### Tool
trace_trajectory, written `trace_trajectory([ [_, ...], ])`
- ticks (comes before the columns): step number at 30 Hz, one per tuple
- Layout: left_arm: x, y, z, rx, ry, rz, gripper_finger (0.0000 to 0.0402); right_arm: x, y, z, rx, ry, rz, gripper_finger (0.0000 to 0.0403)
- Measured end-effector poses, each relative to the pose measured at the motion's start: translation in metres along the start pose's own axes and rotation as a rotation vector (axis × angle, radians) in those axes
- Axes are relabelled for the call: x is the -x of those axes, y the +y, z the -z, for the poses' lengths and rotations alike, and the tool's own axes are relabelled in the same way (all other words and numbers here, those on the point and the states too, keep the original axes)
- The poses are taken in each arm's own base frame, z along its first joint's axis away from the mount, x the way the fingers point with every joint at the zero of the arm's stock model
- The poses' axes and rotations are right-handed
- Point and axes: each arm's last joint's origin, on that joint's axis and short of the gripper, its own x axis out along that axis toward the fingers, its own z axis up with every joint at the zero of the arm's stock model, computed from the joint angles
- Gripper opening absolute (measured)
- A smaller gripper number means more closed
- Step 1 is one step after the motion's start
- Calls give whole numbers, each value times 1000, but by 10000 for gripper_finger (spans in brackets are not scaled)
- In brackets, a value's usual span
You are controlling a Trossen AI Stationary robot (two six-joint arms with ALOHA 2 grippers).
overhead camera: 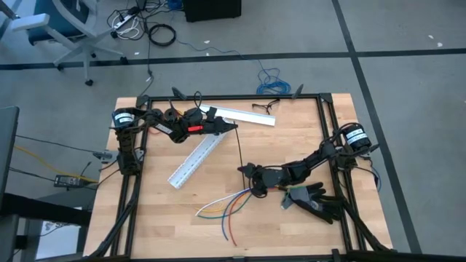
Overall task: Ziptie cables
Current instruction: Wrap the black zip tie on the cables
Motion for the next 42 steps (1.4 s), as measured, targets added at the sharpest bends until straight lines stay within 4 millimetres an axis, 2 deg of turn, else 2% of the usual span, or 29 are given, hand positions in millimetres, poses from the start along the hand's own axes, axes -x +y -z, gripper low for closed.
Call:
trace_trajectory([
  [12, 3, 3, -9, -1, -16, 0, 1, 10, 5, -16, -5, -65, -29, 108],
  [15, 5, 5, -13, -1, -3, 6, 1, 12, 6, -19, -37, -45, -27, 89],
  [23, 7, 6, -17, 0, -5, 6, 1, 14, 7, -19, -147, 10, -22, 8],
  [30, 7, 6, -16, -59, -2, 11, 1, 14, 7, -20, -192, -9, -24, 1],
  [35, 3, -4, -9, -254, -7, 84, 1, 10, 2, -12, -419, -33, -18, 1],
  [39, -3, -16, 8, -469, 22, 159, 1, 6, -17, 8, -856, -129, -37, 0],
  [42, -6, -23, 22, -617, 29, 196, 1, 2, -34, 32, -1138, -269, -99, 0],
])
